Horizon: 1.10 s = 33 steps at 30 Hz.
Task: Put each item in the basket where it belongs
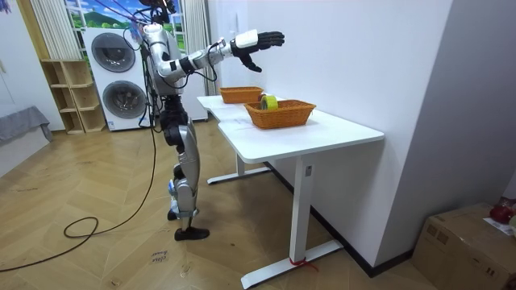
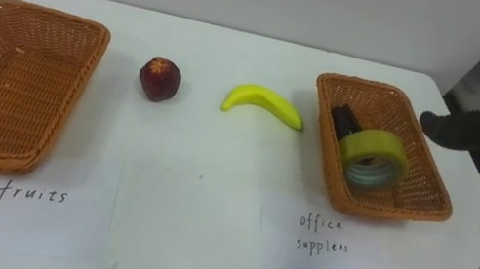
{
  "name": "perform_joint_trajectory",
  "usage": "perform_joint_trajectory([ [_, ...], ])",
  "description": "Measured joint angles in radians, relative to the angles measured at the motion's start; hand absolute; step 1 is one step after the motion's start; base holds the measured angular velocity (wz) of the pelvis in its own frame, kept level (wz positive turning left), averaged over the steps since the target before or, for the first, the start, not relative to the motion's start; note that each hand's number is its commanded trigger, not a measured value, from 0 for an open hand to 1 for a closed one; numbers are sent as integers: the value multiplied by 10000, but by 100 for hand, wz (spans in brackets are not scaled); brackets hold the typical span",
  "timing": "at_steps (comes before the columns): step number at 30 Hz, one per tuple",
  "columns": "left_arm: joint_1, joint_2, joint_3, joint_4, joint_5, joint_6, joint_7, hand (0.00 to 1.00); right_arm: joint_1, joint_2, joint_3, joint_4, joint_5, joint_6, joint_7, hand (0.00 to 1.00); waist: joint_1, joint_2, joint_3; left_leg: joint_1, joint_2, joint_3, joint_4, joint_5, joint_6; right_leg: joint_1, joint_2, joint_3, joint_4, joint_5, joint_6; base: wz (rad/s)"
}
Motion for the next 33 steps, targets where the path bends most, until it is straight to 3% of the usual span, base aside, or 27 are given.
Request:
perform_joint_trajectory([
  [14, -155, -12, -10, 43, -24, -230, 78, 0, -792, -5, -24, 10, 945, -31, -492, 0, 74, -44, 11, -3, 28, 2, -23, 1, 2, -14, 3, 0, -22, 0, 0, 0],
  [23, -173, -2, -50, -9, -202, -224, 374, 0, -798, -5, 534, 275, 1070, -29, -836, 0, 362, 13, 48, -10, 1, -63, -12, 1, 1, 36, -5, -69, -37, 0, 0, 2],
  [33, 169, 68, -207, 19, 29, -205, 492, 0, -864, -5, 911, 589, 2752, -32, -753, 0, 799, -9, 40, -8, 39, -231, -20, 1, 1, 112, -31, -320, -93, 0, 0, 5],
])
